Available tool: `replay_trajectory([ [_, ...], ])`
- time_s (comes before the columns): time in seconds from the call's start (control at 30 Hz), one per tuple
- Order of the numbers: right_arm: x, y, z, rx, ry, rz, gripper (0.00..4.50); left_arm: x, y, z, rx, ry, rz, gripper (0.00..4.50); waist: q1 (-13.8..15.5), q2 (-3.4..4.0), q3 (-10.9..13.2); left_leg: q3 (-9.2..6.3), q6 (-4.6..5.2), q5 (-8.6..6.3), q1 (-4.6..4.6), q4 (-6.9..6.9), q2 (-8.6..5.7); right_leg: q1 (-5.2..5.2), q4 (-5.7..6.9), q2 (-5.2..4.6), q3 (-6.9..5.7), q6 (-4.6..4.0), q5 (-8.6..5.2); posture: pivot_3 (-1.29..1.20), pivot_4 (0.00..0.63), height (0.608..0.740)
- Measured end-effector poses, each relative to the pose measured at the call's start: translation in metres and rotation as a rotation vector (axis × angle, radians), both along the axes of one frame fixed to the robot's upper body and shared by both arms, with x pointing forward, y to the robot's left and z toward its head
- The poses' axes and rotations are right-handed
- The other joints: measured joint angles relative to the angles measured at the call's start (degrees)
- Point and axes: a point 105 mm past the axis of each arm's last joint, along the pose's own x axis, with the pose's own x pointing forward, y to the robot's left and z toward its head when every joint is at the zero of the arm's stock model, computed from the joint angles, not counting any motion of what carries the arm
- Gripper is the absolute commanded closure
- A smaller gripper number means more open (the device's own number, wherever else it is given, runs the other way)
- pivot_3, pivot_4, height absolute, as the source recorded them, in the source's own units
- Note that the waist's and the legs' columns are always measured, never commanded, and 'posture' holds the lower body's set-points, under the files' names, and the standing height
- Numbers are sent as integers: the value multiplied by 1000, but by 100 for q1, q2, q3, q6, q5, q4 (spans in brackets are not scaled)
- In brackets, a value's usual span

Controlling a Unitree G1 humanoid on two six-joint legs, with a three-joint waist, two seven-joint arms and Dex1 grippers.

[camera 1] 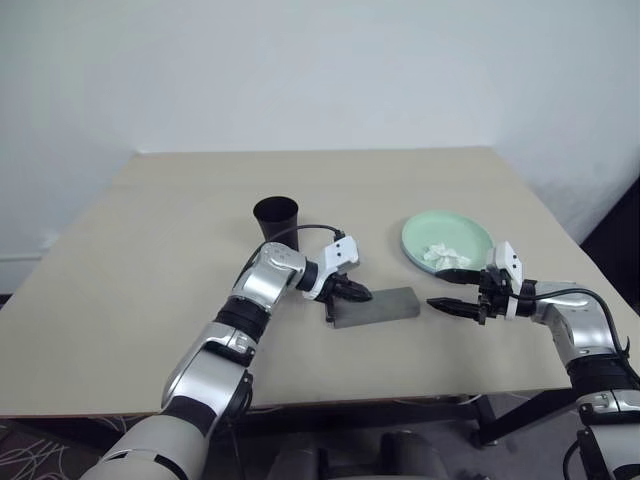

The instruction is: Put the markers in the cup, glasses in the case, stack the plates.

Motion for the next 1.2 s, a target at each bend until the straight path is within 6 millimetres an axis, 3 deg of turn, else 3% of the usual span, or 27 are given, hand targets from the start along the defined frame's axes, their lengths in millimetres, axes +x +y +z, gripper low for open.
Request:
replay_trajectory([
  [0.13, 0, 0, -1, 1, 1, -1, 828, 0, 0, 1, 31, -54, -23, 4479, 0, 0, -1, 3, 0, 0, 8, 0, 1, 6, 1, 0, 1, 0, 0, 0, 0, 740],
  [0.3, 0, 2, -2, 8, 0, 1, 828, 10, 3, 2, 7, -74, 78, 4479, -1, 0, -1, 2, 0, 1, 9, 2, 4, 3, 5, 0, 2, 0, 0, 0, 0, 740],
  [0.47, 1, 6, -2, 19, -1, 5, 828, 28, 15, 34, -134, -157, 231, 4479, -3, 0, -1, 2, 0, 0, 8, 0, 5, 0, 6, 0, 1, 1, 1, 0, 0, 740],
  [0.57, 2, 8, -2, 25, -9, 1, 828, 30, 33, 42, -159, -219, 330, 4479, -6, 2, -2, 2, -1, 0, 10, -7, 4, 0, 6, 0, 2, 2, 2, 0, 0, 740],
  [0.8, 4, 7, -2, 24, -22, -7, 828, 14, 90, 27, -112, -213, 775, 4479, 6, 3, -2, -8, -2, 0, 12, -8, 4, 3, 5, -7, 0, 8, 5, 0, 0, 740],
  [0.9, 5, 5, -3, 24, -19, -14, 828, 2, 100, 20, -98, -179, 939, 4479, 6, 2, -2, -21, -2, 0, 12, -8, 2, 4, 4, -9, 0, 8, 5, 0, 0, 740],
  [1.0, 7, 6, -1, 26, -28, -14, 828, -3, 105, 16, -80, -160, 1071, 3874, 3, 1, -1, -21, -4, 1, 16, -8, 2, 5, 6, -4, -1, 8, 5, 0, 0, 740],
  [1.13, 9, 7, -2, 36, -26, -16, 828, -8, 109, 15, -54, -158, 1223, 2589, -2, 1, -1, -10, -5, 1, 26, -9, 3, 14, 8, -1, -2, 1, 1, 0, 0, 740],
  [1.2, 9, 10, -4, 46, -18, -14, 828, -10, 114, 10, -26, -151, 1284, 2589, -5, 2, -2, -6, -5, 1, 26, -10, 3, 13, 8, -1, -1, 0, 1, 0, 0, 740],
])
